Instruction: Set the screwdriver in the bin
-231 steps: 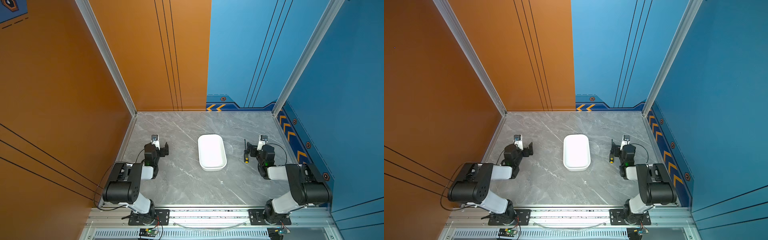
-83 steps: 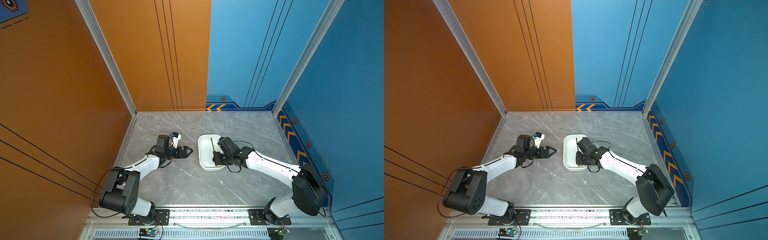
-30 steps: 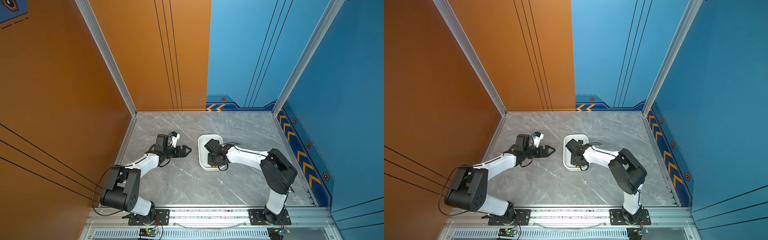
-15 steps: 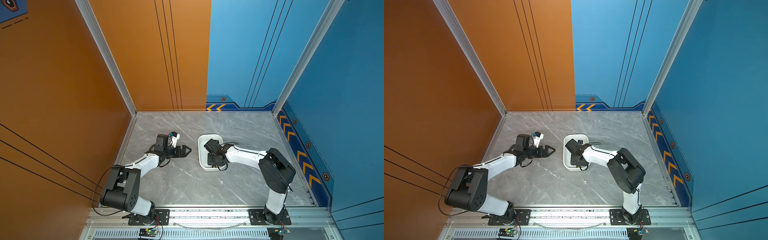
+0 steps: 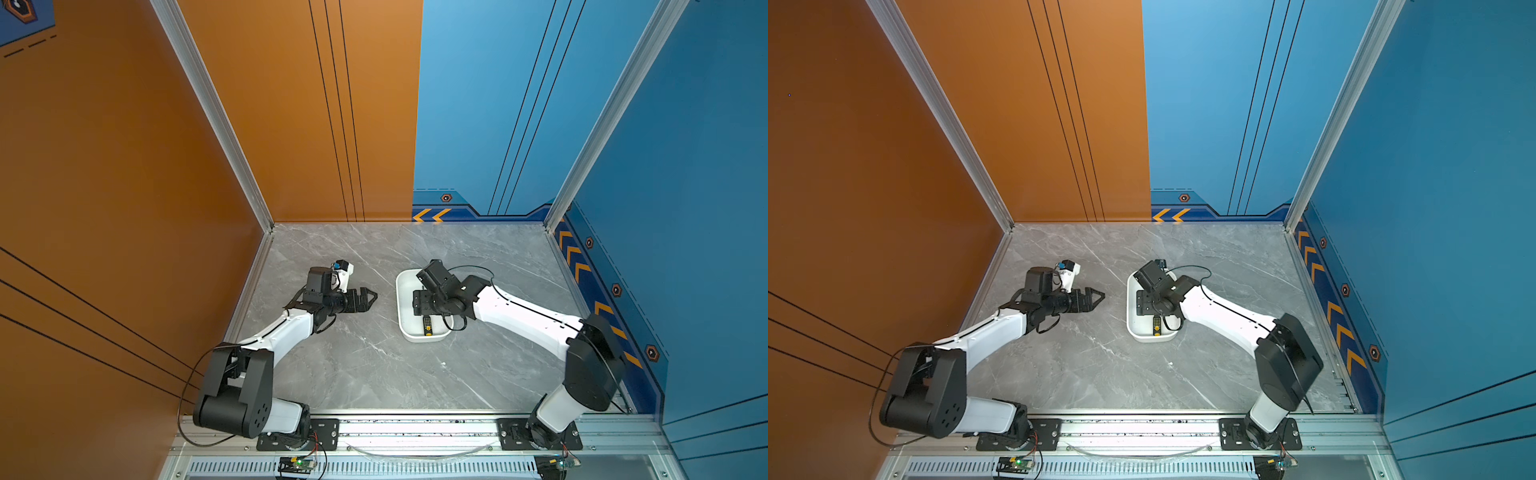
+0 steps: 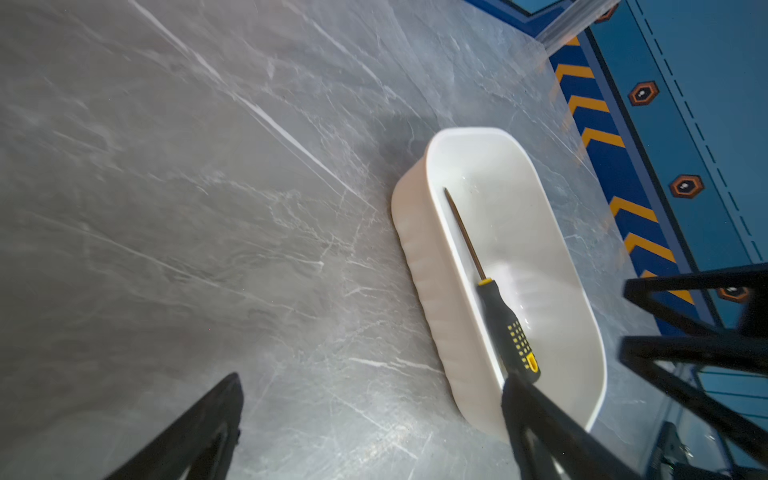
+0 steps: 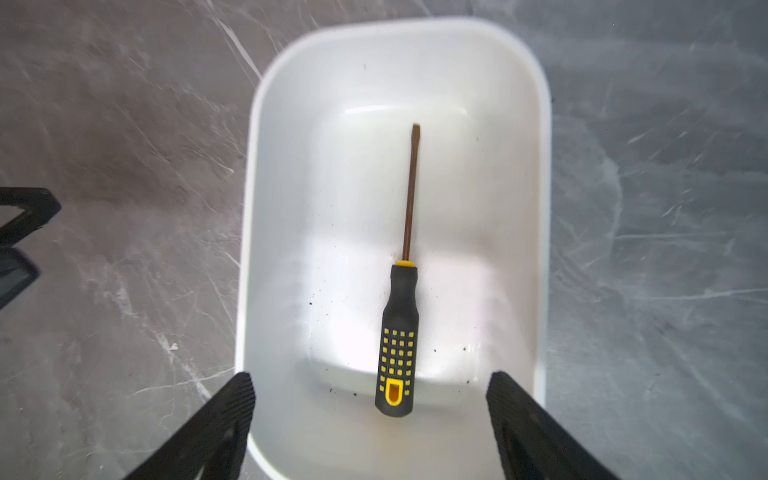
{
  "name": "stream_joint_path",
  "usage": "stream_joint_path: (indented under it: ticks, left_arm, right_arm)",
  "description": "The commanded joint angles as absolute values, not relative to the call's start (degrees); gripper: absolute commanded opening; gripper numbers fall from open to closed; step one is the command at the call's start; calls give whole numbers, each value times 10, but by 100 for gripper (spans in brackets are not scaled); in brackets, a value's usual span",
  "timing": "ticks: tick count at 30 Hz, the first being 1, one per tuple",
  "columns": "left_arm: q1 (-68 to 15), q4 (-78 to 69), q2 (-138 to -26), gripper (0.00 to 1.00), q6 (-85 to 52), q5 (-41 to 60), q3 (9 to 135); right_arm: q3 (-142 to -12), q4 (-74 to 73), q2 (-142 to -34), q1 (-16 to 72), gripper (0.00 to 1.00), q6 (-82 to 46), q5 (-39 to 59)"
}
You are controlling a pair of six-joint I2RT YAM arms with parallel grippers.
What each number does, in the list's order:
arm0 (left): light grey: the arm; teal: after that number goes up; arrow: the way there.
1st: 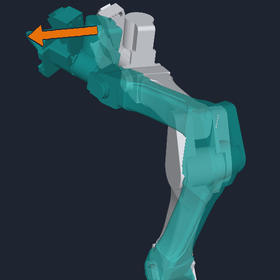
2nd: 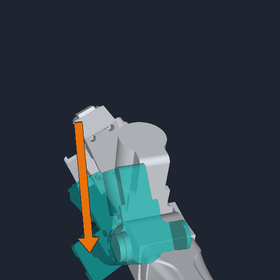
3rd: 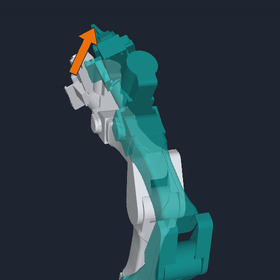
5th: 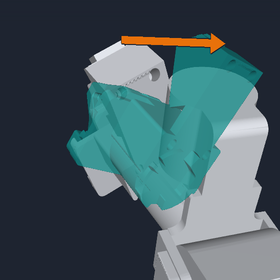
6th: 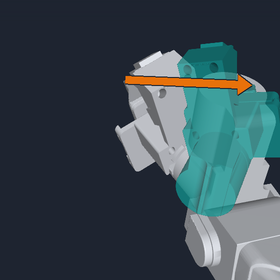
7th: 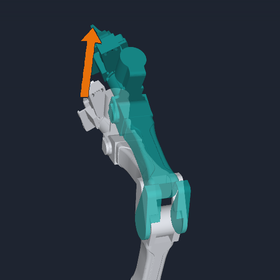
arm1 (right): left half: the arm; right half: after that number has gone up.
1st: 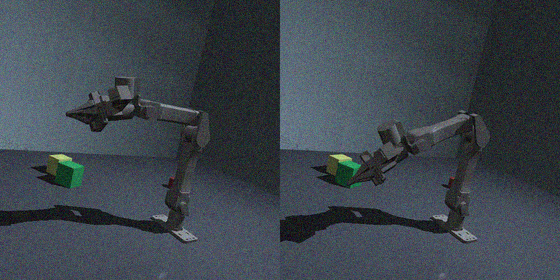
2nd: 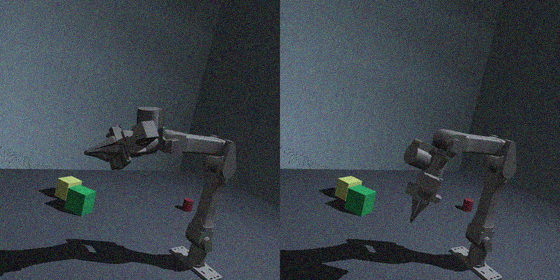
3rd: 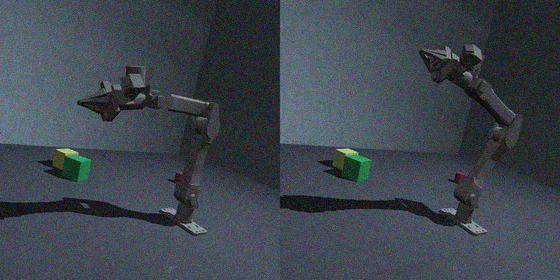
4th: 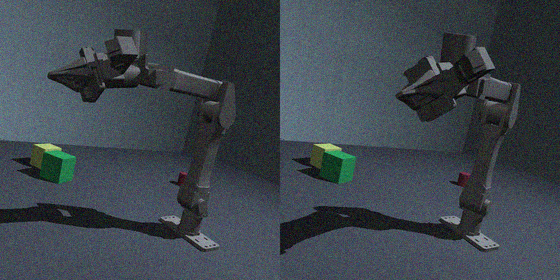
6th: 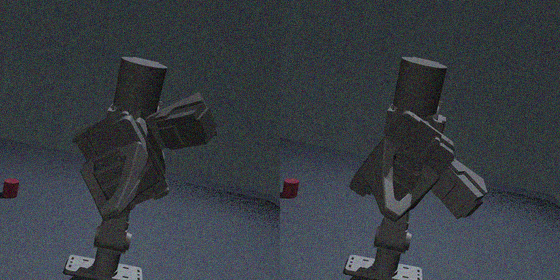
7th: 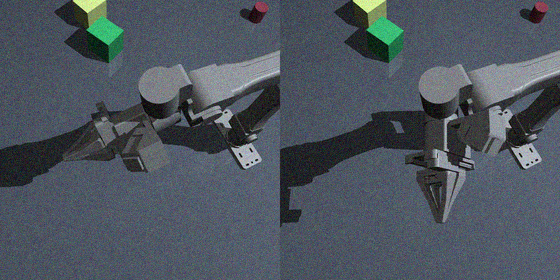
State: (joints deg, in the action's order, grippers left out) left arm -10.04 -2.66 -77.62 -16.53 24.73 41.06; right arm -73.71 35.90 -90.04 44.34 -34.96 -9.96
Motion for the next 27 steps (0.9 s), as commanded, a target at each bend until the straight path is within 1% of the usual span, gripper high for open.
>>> stream_joint_path:
  ticks: [1,2,4,7,9,12,16,18,21,23,27]
  left_arm:
    - [-90,-31,-712,98,-125,114,398]
    - [-86,-44,-697,98,-115,93,386]
    - [-69,-89,-669,98,-82,66,356]
    - [-37,-186,-659,98,-51,18,303]
    - [-4,-213,-670,98,-52,14,290]
    - [30,-234,-695,98,-46,11,285]
    - [44,-284,-745,98,-34,0,274]
    - [47,-340,-777,98,-32,2,261]
    - [49,-406,-815,98,-43,17,249]
    - [48,-417,-836,98,-44,15,251]
    - [48,-437,-855,98,-35,36,249]
  right_arm:
    - [-729,410,-823,417,88,-236,-196]
    - [-713,400,-797,407,88,-207,-217]
    - [-654,347,-731,340,88,-138,-213]
    - [-548,234,-629,228,89,-80,-129]
    - [-481,163,-573,165,91,-60,-85]
    - [-397,79,-528,78,95,-59,-58]
    - [-329,-14,-540,7,95,-72,-49]
    - [-284,-97,-565,-17,95,-78,-40]
    - [-227,-213,-610,-34,95,-79,-38]
    - [-203,-264,-636,-38,95,-67,-20]
    - [-177,-357,-688,-39,94,-75,-18]
